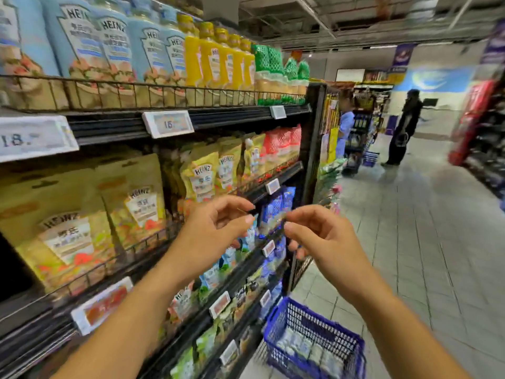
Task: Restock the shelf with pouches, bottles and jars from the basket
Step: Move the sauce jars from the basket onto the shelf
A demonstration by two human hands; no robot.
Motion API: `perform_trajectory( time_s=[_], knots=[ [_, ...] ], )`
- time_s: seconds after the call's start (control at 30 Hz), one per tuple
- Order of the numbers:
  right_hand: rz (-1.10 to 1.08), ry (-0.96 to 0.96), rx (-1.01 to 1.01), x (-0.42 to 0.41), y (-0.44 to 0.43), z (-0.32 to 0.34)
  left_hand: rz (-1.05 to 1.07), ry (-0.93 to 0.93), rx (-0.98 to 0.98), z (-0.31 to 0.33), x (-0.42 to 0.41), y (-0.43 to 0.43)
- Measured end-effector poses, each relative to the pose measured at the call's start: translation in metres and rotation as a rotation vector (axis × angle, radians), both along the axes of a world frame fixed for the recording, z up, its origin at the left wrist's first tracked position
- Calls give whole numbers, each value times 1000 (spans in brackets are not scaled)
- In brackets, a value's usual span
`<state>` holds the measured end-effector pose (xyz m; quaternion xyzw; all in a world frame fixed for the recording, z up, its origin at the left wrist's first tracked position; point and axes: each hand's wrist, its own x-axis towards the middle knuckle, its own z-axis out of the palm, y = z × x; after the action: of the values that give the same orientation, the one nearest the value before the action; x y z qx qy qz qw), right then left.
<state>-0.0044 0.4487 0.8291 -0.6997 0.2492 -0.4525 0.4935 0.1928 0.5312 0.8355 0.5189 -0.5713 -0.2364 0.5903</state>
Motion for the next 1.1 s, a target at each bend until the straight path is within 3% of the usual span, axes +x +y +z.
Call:
perform_trajectory(
  time_s=[0.57,1.1],
  knots=[
    [-293,93,351,-104,-73,-114,-162,254,335,-127,-90,-120],
    [-510,207,575,-95,-220,-201,-247,274,576,-221,-58,-310]
  ],
)
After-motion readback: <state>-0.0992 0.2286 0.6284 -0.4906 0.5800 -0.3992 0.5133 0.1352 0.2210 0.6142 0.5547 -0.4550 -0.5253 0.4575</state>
